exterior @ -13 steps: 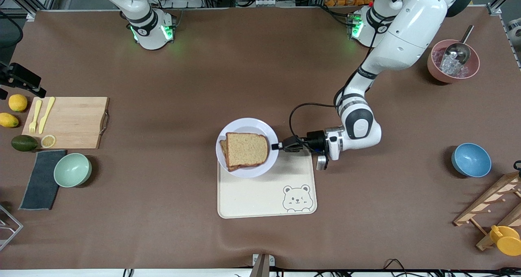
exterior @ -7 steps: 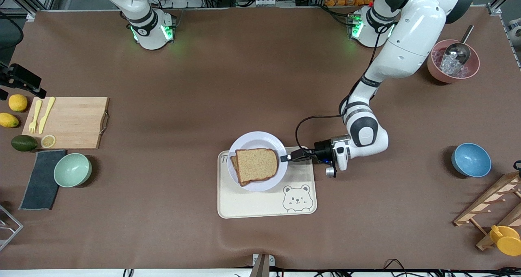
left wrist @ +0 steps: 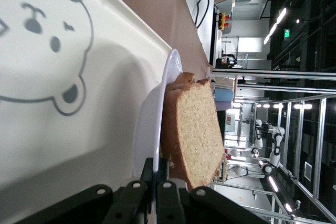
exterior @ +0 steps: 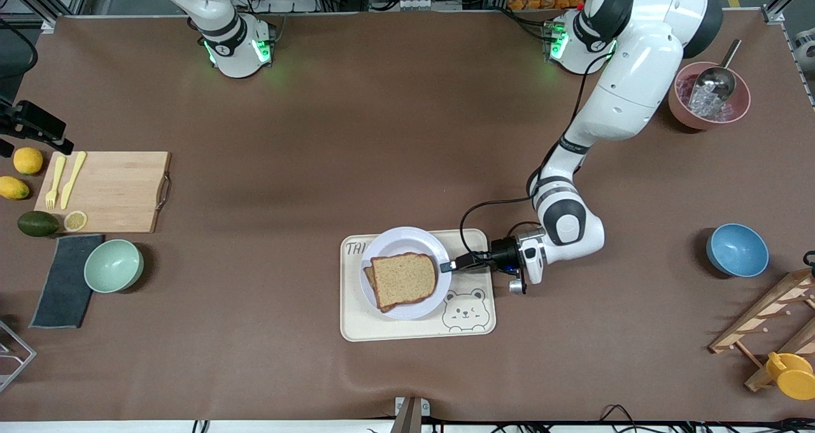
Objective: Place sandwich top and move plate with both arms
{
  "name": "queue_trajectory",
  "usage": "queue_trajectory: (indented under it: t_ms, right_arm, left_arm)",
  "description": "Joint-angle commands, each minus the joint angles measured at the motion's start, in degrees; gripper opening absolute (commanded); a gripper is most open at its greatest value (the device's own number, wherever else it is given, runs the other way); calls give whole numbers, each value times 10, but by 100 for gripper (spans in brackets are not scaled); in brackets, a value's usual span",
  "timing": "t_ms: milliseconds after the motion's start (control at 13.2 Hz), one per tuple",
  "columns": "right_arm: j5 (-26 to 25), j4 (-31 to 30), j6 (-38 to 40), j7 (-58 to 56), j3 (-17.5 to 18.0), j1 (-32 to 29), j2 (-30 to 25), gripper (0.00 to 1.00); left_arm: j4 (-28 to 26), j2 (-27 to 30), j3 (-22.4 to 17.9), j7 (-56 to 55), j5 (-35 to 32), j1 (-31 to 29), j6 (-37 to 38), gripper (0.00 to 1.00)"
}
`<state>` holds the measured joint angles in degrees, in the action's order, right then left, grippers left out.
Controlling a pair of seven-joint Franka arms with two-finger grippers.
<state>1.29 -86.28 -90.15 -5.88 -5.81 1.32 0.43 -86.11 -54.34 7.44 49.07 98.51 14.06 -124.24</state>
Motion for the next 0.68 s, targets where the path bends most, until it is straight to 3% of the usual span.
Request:
queue_trajectory:
  t_ms: [0,607]
  right_arm:
    - [-1,-4,-5,10,4,-3,-3,100]
    - [-1,-4,-6,10,4,-2,-3,100]
  left_arm:
    - [23,-2,-8,-30,-32,3,1,0]
    - [23,1,-23,-30,-83,-3,1,0]
